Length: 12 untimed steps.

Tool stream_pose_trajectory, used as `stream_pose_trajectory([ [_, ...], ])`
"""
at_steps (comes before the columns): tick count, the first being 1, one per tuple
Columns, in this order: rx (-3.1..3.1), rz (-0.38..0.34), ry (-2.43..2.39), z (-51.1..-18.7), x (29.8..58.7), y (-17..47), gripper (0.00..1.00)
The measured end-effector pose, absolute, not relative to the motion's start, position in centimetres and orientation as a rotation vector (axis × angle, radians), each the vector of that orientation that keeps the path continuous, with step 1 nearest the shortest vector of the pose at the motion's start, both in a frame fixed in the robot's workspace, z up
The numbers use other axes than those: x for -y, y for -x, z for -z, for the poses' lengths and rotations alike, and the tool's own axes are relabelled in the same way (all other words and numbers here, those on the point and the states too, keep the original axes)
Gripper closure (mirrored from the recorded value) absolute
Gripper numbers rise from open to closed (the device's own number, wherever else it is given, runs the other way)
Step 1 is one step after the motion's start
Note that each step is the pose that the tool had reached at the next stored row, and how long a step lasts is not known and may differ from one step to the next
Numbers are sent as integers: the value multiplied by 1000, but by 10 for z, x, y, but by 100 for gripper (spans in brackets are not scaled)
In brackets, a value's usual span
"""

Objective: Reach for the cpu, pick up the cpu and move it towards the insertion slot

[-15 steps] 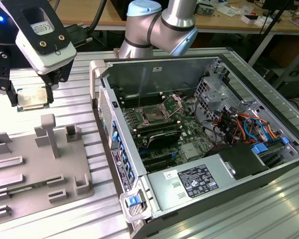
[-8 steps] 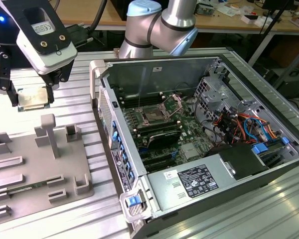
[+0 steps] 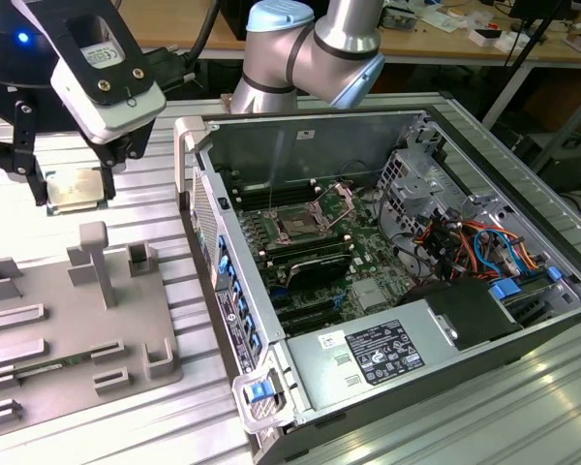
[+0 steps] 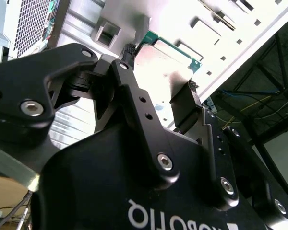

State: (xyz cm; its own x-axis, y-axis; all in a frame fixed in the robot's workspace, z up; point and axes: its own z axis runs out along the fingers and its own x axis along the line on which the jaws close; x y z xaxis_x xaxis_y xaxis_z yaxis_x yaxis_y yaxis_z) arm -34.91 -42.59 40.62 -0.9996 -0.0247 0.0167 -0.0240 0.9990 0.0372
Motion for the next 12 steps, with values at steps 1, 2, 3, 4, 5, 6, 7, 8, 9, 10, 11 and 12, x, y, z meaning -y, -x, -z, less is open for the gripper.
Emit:
stream_pose_trajectory([
  [1, 3124, 58, -38, -406, 426, 348, 45],
  [2, 3124, 58, -38, -406, 426, 346, 45],
  [3, 3124, 58, -38, -406, 426, 345, 45],
  [4, 3124, 58, -38, -406, 426, 343, 45],
  [5, 3124, 58, -38, -406, 426, 341, 45],
  [6, 3124, 58, -38, -406, 426, 339, 45],
  [7, 3124, 58, -38, -406, 426, 338, 45],
  [8, 3124, 58, -38, -406, 426, 337, 45],
  [9, 3124, 58, -38, -406, 426, 336, 45],
  [10, 3124, 58, -38, -406, 426, 335, 45],
  [11, 3124, 58, -38, -406, 426, 332, 45],
  [12, 3124, 58, -38, -406, 426, 330, 45],
])
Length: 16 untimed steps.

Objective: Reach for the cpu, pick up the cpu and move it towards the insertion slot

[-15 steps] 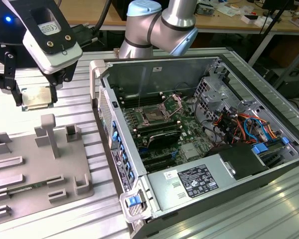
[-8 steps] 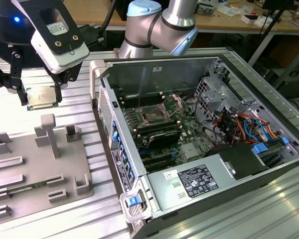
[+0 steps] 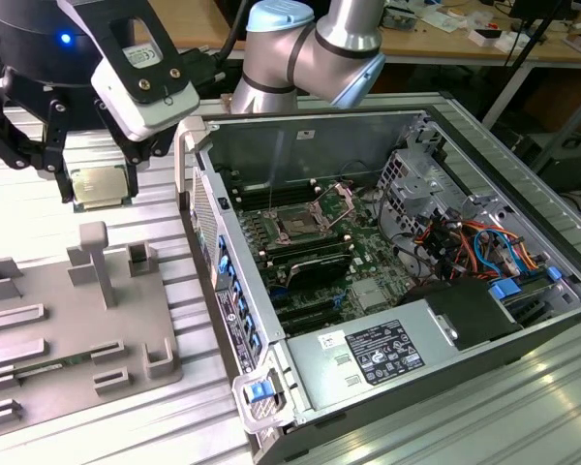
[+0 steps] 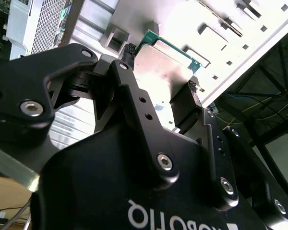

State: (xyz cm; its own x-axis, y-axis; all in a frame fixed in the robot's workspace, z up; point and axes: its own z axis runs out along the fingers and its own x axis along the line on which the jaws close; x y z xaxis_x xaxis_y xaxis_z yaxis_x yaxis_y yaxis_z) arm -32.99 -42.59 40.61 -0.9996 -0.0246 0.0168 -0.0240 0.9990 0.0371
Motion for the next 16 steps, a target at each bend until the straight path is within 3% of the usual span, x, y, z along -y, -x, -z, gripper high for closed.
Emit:
stream_pose_trajectory([
  [16, 3124, 58, -38, -406, 426, 308, 45],
])
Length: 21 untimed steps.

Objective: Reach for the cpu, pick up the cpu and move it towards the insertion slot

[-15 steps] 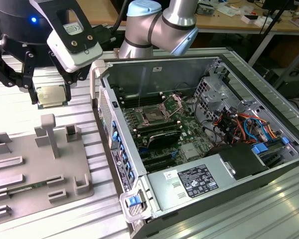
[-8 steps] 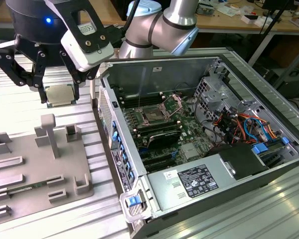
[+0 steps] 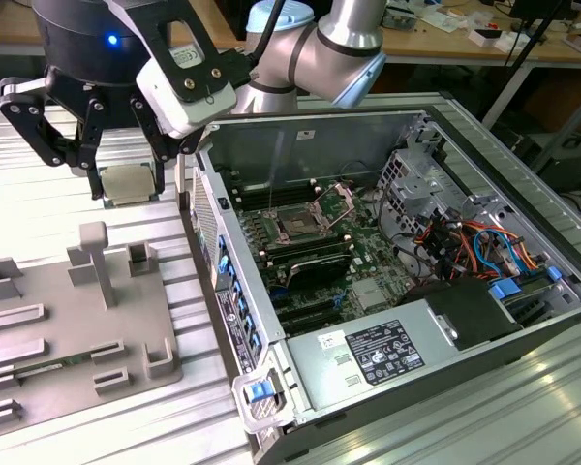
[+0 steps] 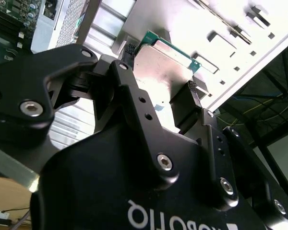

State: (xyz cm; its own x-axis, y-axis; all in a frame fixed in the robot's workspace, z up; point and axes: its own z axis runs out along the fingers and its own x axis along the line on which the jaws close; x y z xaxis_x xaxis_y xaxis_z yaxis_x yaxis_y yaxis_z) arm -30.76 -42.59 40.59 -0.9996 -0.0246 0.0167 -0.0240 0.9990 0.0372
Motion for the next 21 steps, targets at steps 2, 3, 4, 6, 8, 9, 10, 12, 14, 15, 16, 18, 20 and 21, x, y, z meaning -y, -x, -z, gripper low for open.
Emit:
stream_pose_trajectory([
  [2, 3124, 58, -38, -406, 426, 306, 45],
  [3, 3124, 58, -38, -406, 426, 305, 45],
  [4, 3124, 58, -38, -406, 426, 304, 45],
  [6, 3124, 58, -38, -406, 426, 302, 45],
  [8, 3124, 58, -38, -405, 426, 300, 45],
  [9, 3124, 58, -38, -405, 426, 300, 45],
  [10, 3124, 58, -38, -405, 426, 299, 45],
  [12, 3124, 58, -38, -405, 426, 297, 45],
  [14, 3124, 58, -38, -405, 426, 296, 45],
  [15, 3124, 58, -38, -405, 426, 295, 45],
  [16, 3124, 58, -38, -405, 426, 294, 45],
  [18, 3124, 58, -38, -405, 426, 292, 45],
  [20, 3124, 58, -38, -404, 426, 291, 45],
  [21, 3124, 58, -38, -404, 426, 290, 45],
])
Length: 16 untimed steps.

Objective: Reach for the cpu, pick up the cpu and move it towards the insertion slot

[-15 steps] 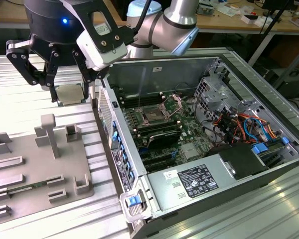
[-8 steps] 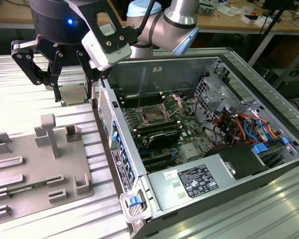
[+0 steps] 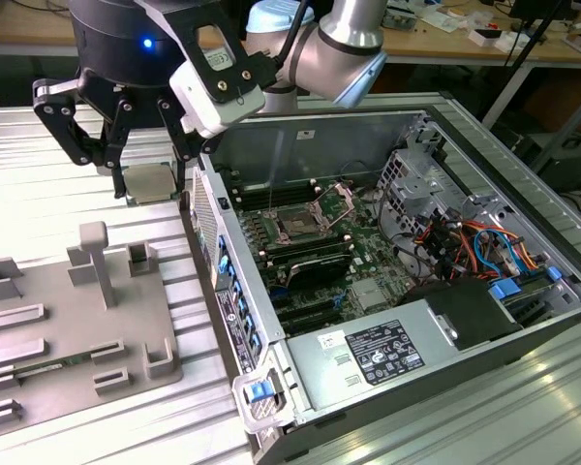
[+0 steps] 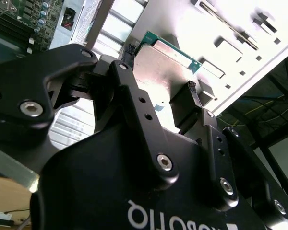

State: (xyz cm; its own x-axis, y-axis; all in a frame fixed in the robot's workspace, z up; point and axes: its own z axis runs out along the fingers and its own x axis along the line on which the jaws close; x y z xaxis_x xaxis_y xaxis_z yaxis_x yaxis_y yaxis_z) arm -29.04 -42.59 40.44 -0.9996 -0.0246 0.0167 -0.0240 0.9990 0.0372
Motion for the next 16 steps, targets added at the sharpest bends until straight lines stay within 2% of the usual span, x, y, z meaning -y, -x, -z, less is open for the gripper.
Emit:
stream_pose_trajectory([
  [16, 3124, 58, -38, -404, 426, 274, 45],
])
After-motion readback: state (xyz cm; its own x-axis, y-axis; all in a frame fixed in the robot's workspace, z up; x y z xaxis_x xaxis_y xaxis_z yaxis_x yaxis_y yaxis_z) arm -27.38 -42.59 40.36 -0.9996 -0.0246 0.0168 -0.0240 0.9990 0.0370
